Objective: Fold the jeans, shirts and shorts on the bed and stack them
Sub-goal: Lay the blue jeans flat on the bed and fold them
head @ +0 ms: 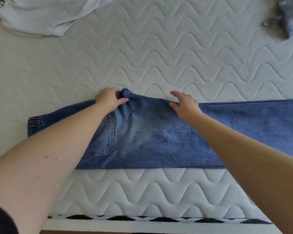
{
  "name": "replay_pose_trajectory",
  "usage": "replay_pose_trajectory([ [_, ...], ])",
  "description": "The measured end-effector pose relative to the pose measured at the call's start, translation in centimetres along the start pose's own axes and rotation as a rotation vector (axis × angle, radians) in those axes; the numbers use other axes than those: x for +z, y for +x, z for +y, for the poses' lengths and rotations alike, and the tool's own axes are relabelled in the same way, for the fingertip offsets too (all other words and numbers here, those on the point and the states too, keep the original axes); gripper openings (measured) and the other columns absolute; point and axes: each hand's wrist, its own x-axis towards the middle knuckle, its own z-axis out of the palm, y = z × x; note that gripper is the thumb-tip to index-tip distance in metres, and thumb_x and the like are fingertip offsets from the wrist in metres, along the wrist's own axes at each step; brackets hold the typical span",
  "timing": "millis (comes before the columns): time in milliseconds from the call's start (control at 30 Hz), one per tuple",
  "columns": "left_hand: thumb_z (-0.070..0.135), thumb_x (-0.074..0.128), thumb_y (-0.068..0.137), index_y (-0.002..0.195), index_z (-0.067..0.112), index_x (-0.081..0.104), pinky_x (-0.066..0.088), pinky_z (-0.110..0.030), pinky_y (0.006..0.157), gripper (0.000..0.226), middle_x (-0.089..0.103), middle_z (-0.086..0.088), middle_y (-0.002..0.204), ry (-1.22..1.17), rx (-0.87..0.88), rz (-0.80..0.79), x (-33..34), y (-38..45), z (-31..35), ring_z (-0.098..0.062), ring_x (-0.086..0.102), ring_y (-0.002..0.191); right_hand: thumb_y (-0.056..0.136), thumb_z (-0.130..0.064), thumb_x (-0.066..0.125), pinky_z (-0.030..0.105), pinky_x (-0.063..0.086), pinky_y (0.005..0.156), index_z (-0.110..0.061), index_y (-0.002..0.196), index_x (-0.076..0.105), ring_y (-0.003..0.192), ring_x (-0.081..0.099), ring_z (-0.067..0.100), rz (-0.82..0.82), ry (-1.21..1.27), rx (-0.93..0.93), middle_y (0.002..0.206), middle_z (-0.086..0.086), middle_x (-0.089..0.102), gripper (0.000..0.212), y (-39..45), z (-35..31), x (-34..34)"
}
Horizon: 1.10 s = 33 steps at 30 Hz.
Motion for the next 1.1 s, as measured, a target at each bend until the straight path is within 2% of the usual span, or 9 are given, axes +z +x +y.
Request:
replay_pose_trajectory([
  [133,0.037,0.078,0.079,0.095,0.021,0.054,0.037,-0.026,0.064,0.032,0.058,0.004,0.086,-0.190,0.127,-0.098,-0.3,0.5,-1.4,-0.023,0.055,0.085,0.094,-0.052,0.054,0.046,0.035,0.107,-0.026,0.143,0.041,0.127,0.043,0.031,-0.145,-0.084,-0.040,0.138,0.004,0.053,0.057,2.4,-3.6,1.6],
  [267,0.035,0.076,0.082,0.109,0.018,0.061,0.045,-0.031,0.078,0.036,0.066,0.000,0.098,-0.297,0.220,-0.096,-0.7,1.1,-2.1,-0.020,0.059,0.090,0.090,-0.046,0.063,0.042,0.042,0.095,-0.022,0.133,0.049,0.115,0.053,0.031,-0.192,-0.224,-0.055,0.126,0.008,0.057,0.052,3.9,-5.5,2.9],
  [367,0.041,0.065,0.088,0.100,0.020,0.063,0.042,-0.028,0.067,0.024,0.064,0.003,0.085,-0.312,0.260,-0.026,-1.0,1.7,-1.8,-0.019,0.059,0.081,0.087,-0.042,0.069,0.036,0.044,0.083,-0.015,0.118,0.057,0.105,0.056,0.030,-0.207,-0.228,-0.056,0.114,0.009,0.060,0.042,5.0,-5.6,2.9],
  [467,0.039,0.058,0.094,0.088,0.020,0.056,0.036,-0.033,0.062,0.020,0.056,0.006,0.073,-0.272,0.246,0.021,-0.6,2.0,-1.3,-0.022,0.054,0.076,0.086,-0.041,0.070,0.037,0.040,0.087,-0.016,0.117,0.057,0.106,0.053,0.030,-0.130,-0.268,-0.059,0.115,0.009,0.057,0.042,5.2,-5.4,3.1],
  [567,0.030,0.056,0.096,0.098,0.013,0.057,0.045,-0.038,0.069,0.017,0.062,-0.003,0.085,-0.251,0.215,0.019,0.0,2.3,-0.7,-0.026,0.056,0.081,0.089,-0.035,0.067,0.038,0.034,0.092,-0.019,0.124,0.053,0.112,0.050,0.029,-0.064,-0.292,-0.082,0.120,0.006,0.055,0.041,4.8,-5.3,3.9],
  [733,0.022,0.070,0.086,0.093,0.017,0.058,0.034,-0.015,0.058,0.015,0.057,0.008,0.080,-0.346,0.282,0.007,-0.7,1.6,0.3,-0.009,0.050,0.070,0.086,-0.030,0.065,0.038,0.036,0.095,-0.023,0.132,0.052,0.114,0.053,0.027,-0.101,-0.184,-0.126,0.123,0.003,0.058,0.048,4.7,-6.3,4.2],
  [833,0.019,0.075,0.080,0.082,0.016,0.056,0.035,-0.015,0.059,0.019,0.055,0.010,0.078,-0.332,0.360,0.044,-1.7,-0.1,0.4,-0.002,0.050,0.069,0.087,-0.028,0.067,0.036,0.040,0.089,-0.019,0.119,0.059,0.106,0.055,0.026,-0.062,-0.187,-0.140,0.114,0.004,0.060,0.034,4.2,-6.6,4.1],
  [933,0.014,0.076,0.078,0.077,0.017,0.053,0.042,-0.022,0.063,0.023,0.054,0.007,0.081,-0.284,0.439,0.072,-2.0,-2.5,0.3,-0.010,0.050,0.071,0.088,-0.017,0.067,0.035,0.043,0.076,-0.016,0.110,0.057,0.098,0.056,0.026,0.021,-0.134,-0.177,0.109,0.004,0.057,0.024,2.5,-6.5,4.8],
  [1100,0.000,0.073,0.074,0.099,0.013,0.067,0.029,-0.025,0.064,0.028,0.042,0.012,0.077,-0.186,0.512,0.065,0.1,-6.8,-0.7,-0.012,0.042,0.075,0.082,-0.016,0.072,0.034,0.040,0.084,-0.017,0.117,0.057,0.099,0.055,0.025,0.124,-0.175,-0.232,0.107,0.001,0.060,0.039,-0.9,-4.6,5.6],
])
